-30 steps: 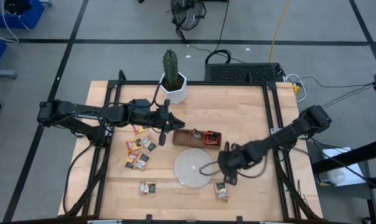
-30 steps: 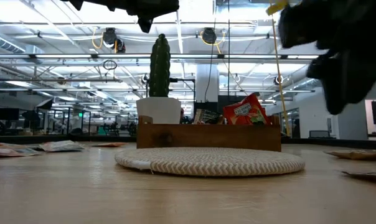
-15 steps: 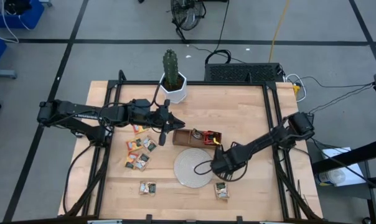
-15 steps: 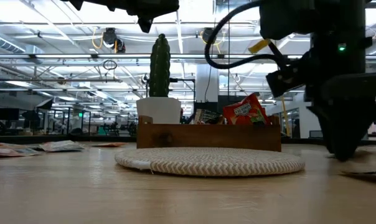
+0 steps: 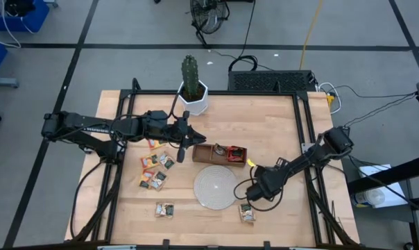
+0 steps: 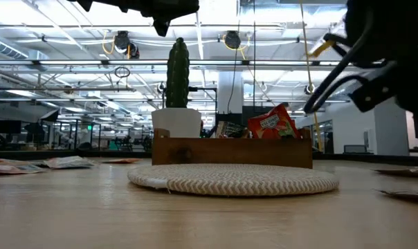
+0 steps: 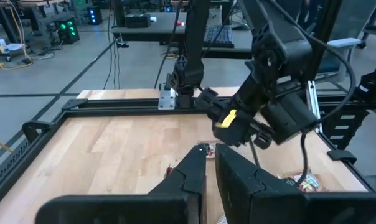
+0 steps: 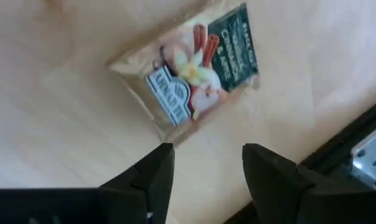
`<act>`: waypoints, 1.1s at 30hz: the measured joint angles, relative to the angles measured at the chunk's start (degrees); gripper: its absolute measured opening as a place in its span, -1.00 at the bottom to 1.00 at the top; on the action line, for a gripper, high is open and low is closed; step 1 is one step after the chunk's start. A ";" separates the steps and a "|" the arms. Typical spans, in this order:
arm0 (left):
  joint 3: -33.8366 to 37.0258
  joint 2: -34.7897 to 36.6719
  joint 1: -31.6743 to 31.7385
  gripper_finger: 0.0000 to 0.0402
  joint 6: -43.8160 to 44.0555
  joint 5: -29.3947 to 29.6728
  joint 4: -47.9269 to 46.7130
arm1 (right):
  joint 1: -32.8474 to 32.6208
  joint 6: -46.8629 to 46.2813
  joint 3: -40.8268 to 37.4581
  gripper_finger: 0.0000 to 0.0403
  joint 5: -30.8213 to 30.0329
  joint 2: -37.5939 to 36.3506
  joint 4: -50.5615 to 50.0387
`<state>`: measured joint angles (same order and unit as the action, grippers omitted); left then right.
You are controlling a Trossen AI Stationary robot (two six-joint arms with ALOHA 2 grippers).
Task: Pick & Place Tea
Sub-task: Put the brown tea bag into the middle section of the wooden organizer
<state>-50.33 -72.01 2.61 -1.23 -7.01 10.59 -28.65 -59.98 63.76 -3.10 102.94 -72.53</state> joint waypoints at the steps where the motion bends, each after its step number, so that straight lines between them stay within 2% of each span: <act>1: 0.00 0.00 0.00 -0.79 0.01 0.00 0.00 | -0.17 -0.45 0.06 -0.14 -0.11 -0.28 -0.86; 5: 0.00 0.00 0.00 -0.79 0.02 0.00 0.00 | -1.33 -2.59 -0.51 -0.15 -3.39 -1.14 -6.73; 8: 0.00 0.00 0.00 -0.79 0.01 0.00 0.00 | -2.00 -6.57 -2.63 -0.12 -6.34 -2.33 -6.56; 13: 0.00 0.00 0.00 -0.79 0.02 0.00 0.04 | -0.42 -6.94 -5.17 -0.05 -6.61 -6.43 -3.71; 19: 0.00 0.00 0.00 -0.79 0.00 0.00 0.02 | 1.22 -12.94 -8.07 0.06 -5.49 -15.99 8.19; 23: 0.00 0.00 0.00 -0.79 0.00 0.00 0.02 | 2.36 -19.60 -14.74 0.17 -0.94 -21.86 19.07; 27: 0.00 0.00 0.00 -0.79 0.00 0.00 0.02 | 3.20 -27.33 -24.14 0.29 4.22 -24.49 30.69; 33: 0.00 0.00 0.00 -0.79 0.00 0.00 0.02 | 3.82 -34.16 -33.09 0.41 3.95 -26.00 43.60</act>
<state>-50.33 -72.01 2.61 -1.23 -7.01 10.61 -24.83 -94.13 30.67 0.85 76.94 -28.92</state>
